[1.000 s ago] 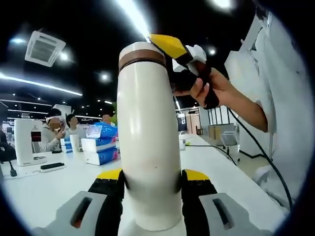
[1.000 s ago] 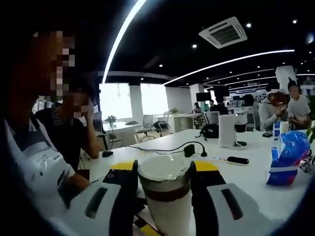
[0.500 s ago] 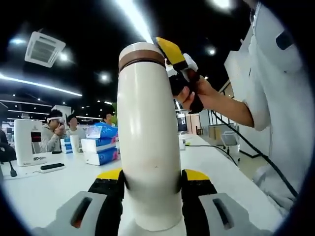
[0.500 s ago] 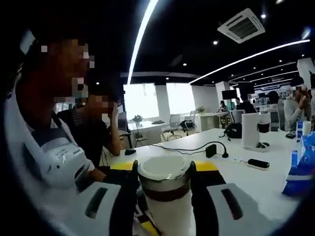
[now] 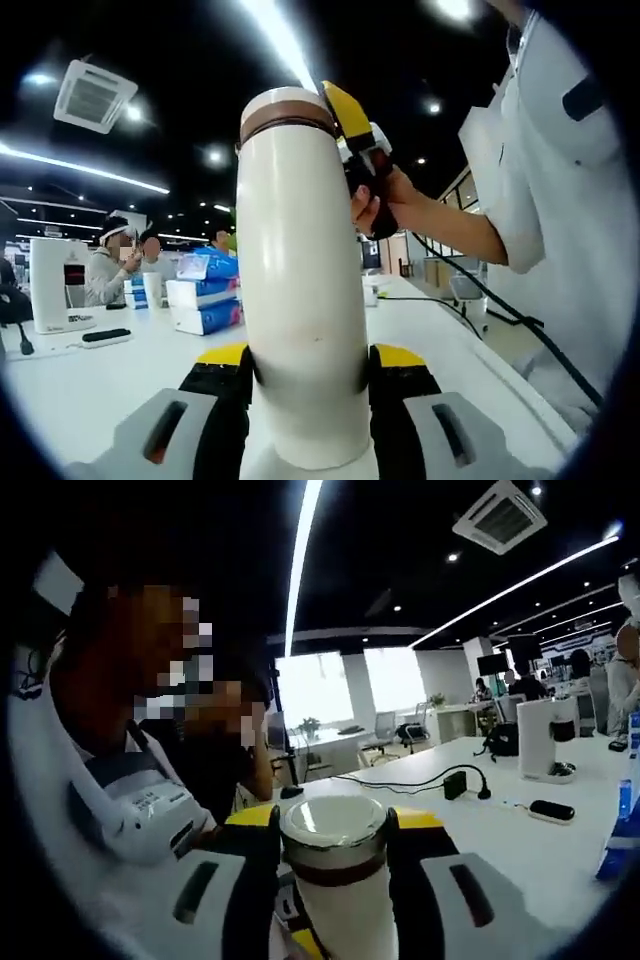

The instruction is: Grasp the water cup twist off the cup lid place the cup lid on the table

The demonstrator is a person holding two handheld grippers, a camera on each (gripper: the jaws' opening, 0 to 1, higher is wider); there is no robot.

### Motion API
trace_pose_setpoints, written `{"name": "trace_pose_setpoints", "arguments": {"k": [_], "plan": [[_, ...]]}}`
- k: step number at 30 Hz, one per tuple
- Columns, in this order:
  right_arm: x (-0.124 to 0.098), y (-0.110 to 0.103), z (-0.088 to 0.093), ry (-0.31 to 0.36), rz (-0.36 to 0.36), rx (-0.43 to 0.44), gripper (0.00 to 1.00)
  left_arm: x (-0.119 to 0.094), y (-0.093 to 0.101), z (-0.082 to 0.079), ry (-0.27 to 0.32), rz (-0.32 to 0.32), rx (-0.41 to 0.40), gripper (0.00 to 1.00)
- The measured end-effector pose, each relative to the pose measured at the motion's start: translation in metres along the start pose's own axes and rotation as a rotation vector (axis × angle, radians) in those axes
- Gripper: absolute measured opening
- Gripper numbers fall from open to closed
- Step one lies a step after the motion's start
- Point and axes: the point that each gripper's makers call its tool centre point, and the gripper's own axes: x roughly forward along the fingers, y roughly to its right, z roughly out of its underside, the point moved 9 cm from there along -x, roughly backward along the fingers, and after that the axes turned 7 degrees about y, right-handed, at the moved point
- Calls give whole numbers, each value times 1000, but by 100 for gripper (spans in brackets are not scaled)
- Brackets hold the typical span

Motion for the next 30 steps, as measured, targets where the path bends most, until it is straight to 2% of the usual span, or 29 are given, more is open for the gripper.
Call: {"name": "trace_pose_setpoints", "arguments": {"k": [3, 8, 12, 15, 18, 19, 22, 24, 26, 28, 30], "plan": [[-1, 5, 0, -5, -87, 9, 44, 0, 1, 0, 2, 6, 11, 47], [10, 1, 4, -20, -117, 14, 45, 0, 0, 0, 2, 3, 4, 47], [10, -5, 6, -13, -122, 5, 45, 0, 0, 0, 1, 6, 9, 47], [12, -10, 7, -23, -82, 2, 47, 1, 2, 0, 0, 9, 17, 47], [9, -14, -1, -22, 30, 8, 60, 1, 2, 0, 0, 12, 23, 47], [8, -20, -4, -23, 60, -2, 62, 1, 2, 0, 0, 12, 23, 47], [7, -42, -13, -58, 167, -71, 63, 2, 2, 0, 0, 11, 25, 47], [10, -61, -16, -72, 281, -159, 69, 2, 3, 0, 0, 11, 25, 47], [8, -73, -18, -11, 360, -178, 73, 2, 3, 0, -1, 11, 26, 47], [4, -80, -18, 8, 431, -192, 78, 1, 3, 0, -1, 10, 26, 47], [3, -90, -15, 22, 500, -214, 78, 1, 3, 0, -2, 10, 26, 47]]}}
